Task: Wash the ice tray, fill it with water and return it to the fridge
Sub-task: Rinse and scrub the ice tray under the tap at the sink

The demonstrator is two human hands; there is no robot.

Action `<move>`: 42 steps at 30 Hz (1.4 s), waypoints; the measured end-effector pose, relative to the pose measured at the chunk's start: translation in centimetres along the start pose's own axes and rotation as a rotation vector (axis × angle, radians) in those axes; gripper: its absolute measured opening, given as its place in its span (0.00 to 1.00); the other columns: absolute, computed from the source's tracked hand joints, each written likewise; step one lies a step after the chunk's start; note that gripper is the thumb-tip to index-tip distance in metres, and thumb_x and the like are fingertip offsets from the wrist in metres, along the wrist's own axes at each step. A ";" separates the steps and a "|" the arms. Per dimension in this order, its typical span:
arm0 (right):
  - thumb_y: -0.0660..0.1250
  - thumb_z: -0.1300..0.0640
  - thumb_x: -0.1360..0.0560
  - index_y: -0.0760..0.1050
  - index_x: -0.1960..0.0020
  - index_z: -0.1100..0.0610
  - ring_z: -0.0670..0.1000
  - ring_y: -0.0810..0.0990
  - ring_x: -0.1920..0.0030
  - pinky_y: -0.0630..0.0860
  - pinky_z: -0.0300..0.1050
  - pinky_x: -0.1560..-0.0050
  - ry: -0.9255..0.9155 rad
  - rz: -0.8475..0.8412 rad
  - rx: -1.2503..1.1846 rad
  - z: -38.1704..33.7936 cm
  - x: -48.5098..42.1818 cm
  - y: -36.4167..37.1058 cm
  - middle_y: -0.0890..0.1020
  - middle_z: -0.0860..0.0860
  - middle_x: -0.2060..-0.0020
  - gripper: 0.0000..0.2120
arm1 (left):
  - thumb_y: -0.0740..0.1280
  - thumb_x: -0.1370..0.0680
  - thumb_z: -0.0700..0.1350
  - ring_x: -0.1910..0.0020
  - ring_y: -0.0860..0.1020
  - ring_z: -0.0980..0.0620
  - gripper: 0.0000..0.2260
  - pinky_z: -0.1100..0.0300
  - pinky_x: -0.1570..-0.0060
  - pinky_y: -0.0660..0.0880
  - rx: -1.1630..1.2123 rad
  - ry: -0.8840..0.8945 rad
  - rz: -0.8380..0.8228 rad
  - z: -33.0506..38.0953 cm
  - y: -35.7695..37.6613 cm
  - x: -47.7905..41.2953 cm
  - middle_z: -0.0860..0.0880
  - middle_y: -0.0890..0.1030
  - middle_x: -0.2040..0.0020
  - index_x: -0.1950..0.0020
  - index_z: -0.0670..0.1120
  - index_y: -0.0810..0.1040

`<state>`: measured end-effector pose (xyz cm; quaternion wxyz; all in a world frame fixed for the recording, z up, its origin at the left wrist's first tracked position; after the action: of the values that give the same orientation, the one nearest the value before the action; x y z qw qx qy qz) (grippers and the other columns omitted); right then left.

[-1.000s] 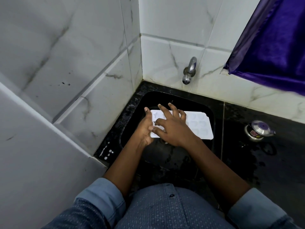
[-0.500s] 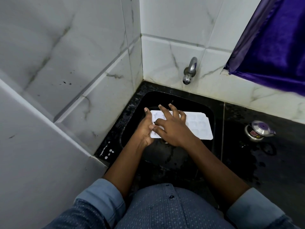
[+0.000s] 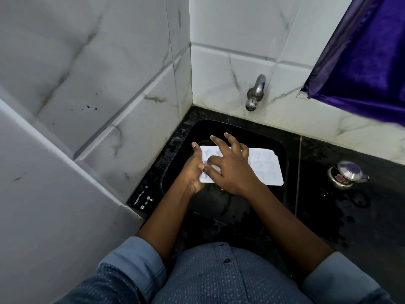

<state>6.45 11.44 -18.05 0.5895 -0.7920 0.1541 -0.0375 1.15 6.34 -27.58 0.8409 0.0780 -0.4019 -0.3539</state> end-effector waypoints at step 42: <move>0.52 0.27 0.21 0.85 0.43 0.43 0.56 0.39 0.17 0.40 0.60 0.25 0.105 -0.071 0.039 3.8 0.1 -0.2 0.52 0.47 0.15 0.30 | 0.43 0.21 0.76 0.43 0.86 0.38 0.44 0.45 0.50 0.85 0.047 0.000 0.034 0.8 -0.4 -1.1 0.38 0.85 0.39 0.30 0.44 0.79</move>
<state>7.46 14.94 -19.03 0.5941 -0.7824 0.1559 -0.1031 -0.11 6.86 -27.94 0.8448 0.0908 -0.4112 -0.3300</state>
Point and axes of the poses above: each hand's wrist, its own x-axis away from the middle knuckle, its own y-axis out of the palm, z = x × y, the point moved 10 cm from there along -x, towards the middle knuckle
